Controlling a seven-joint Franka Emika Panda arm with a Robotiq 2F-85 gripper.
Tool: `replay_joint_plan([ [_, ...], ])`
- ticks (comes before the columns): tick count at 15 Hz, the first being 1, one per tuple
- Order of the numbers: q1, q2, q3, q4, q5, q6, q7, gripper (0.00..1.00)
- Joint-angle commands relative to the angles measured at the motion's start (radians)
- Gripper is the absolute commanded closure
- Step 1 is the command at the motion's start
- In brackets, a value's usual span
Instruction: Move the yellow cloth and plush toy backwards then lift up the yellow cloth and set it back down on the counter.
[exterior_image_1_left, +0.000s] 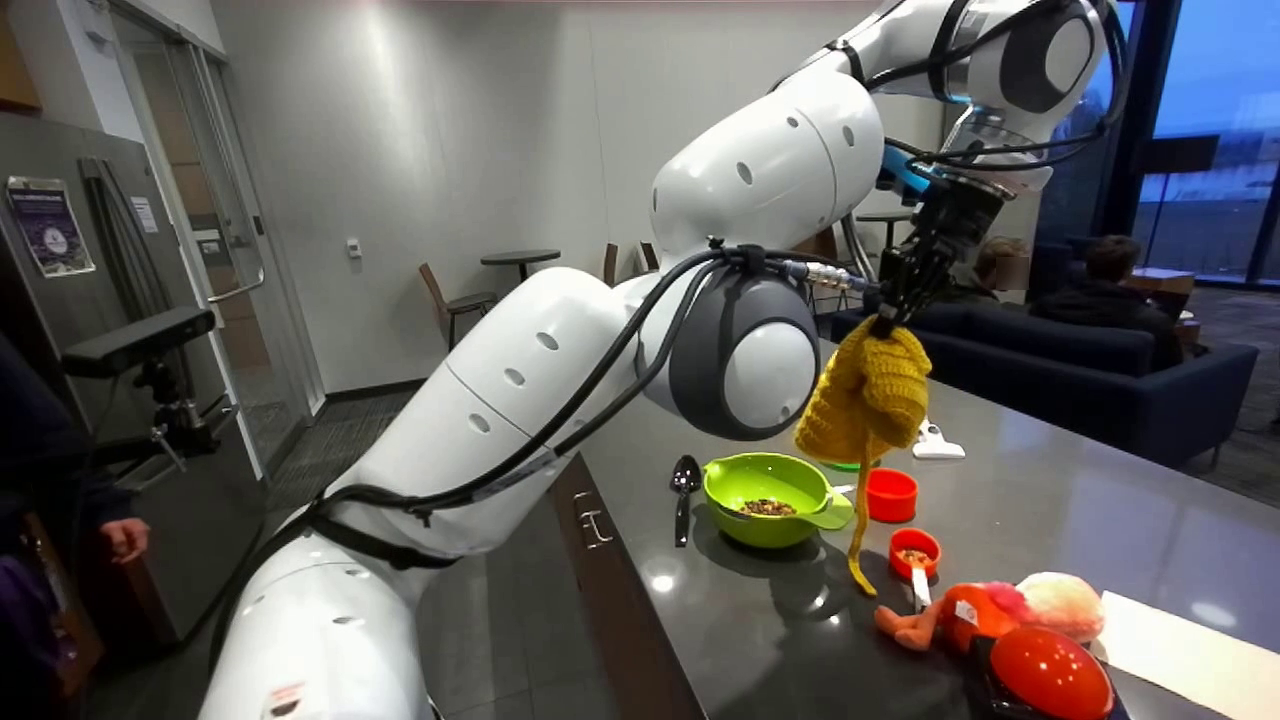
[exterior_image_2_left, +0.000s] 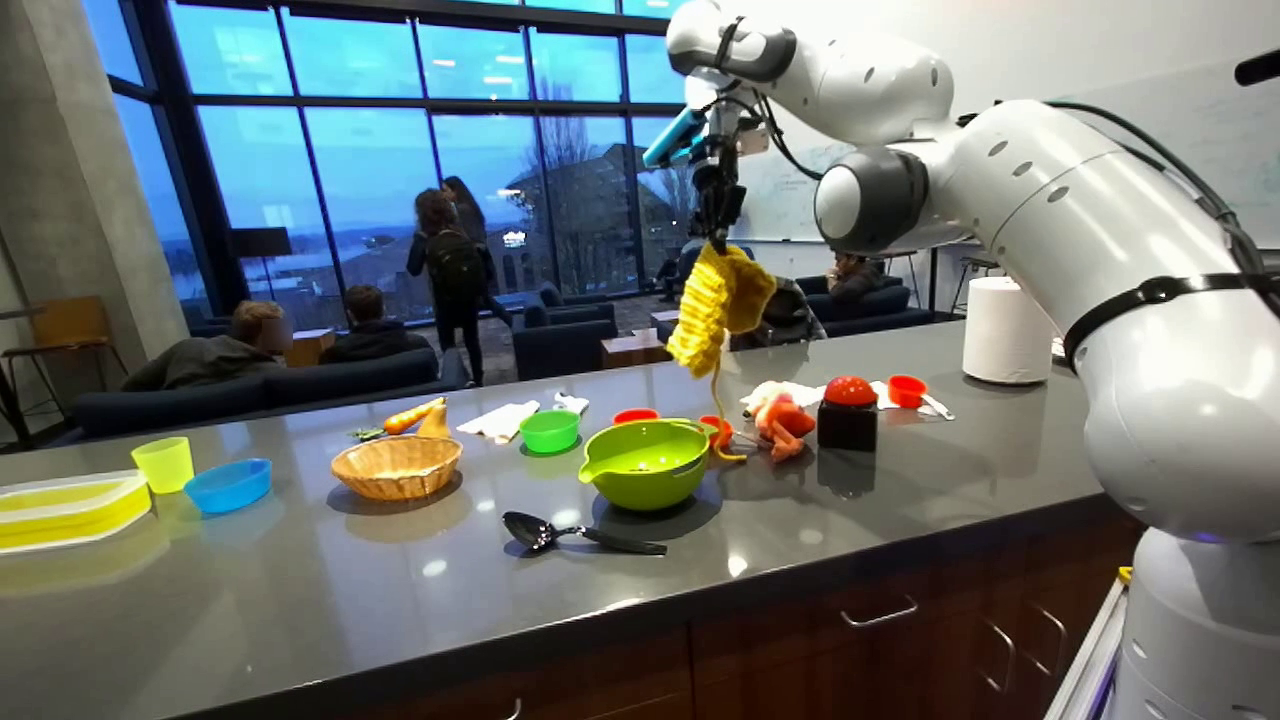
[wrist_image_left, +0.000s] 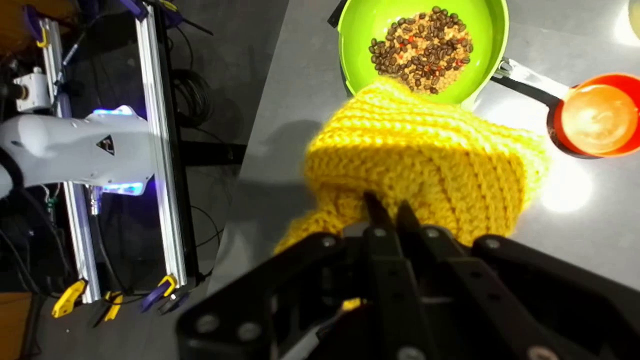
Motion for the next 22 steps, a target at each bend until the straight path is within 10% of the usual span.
replay_joint_plan([
  [1,0.0,-0.016,0.004,0.0,0.042,0.001,0.148,0.99],
  [5,-0.004,-0.045,0.035,-0.056,0.041,0.075,0.19,0.99],
  [22,0.113,0.12,0.041,0.032,-0.153,0.251,-0.762,0.99],
])
